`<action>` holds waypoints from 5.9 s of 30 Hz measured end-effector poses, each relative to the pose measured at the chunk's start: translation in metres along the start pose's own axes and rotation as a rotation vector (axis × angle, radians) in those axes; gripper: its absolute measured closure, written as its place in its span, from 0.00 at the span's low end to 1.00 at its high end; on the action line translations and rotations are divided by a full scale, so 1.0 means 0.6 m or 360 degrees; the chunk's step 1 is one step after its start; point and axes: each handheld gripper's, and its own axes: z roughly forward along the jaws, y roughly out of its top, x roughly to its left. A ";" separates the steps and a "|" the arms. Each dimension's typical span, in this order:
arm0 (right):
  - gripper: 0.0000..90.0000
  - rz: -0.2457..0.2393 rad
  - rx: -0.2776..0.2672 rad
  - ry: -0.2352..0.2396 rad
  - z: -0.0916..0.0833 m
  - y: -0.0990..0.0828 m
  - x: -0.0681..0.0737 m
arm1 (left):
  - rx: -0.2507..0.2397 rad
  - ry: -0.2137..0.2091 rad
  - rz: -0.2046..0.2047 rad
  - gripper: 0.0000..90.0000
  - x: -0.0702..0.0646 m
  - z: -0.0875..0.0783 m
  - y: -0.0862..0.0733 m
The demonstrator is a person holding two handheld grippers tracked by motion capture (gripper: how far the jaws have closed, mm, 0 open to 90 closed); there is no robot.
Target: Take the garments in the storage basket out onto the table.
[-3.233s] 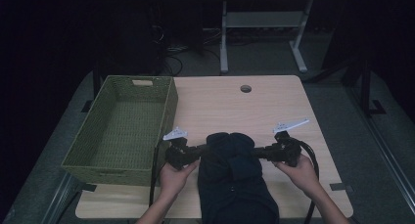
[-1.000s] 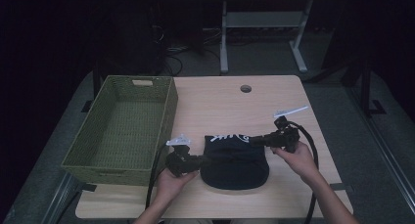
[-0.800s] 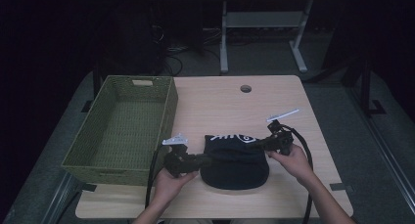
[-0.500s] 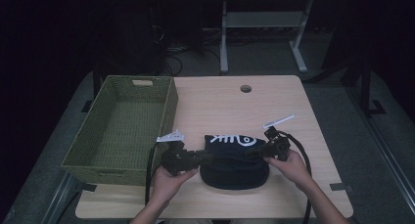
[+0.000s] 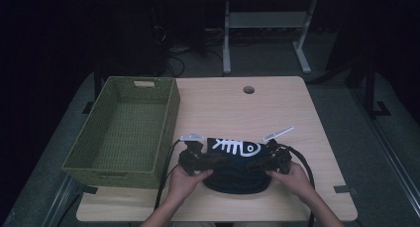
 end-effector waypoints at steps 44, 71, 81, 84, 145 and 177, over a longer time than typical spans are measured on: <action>0.88 -0.0014 -0.0071 -0.0118 0.022 0.097 0.012 | 0.0052 0.0095 0.0071 0.75 -0.006 0.020 -0.040; 0.90 -0.0034 0.0059 -0.0139 0.097 0.173 0.037 | 0.0027 0.0080 0.0062 0.75 -0.005 0.019 -0.048; 0.91 0.0002 0.0226 -0.0210 0.160 0.182 0.035 | 0.0027 0.0074 0.0061 0.75 -0.004 0.019 -0.050; 0.91 0.0010 0.0228 -0.0213 0.160 0.182 0.034 | 0.0028 0.0073 0.0060 0.75 -0.004 0.020 -0.050; 0.89 0.0269 -0.0172 -0.0135 -0.035 0.024 -0.033 | 0.0018 0.0074 0.0061 0.74 -0.006 0.019 -0.053; 0.89 0.0224 -0.0080 0.0040 -0.011 -0.077 0.029 | 0.0041 0.0138 0.0079 0.72 -0.008 -0.016 -0.072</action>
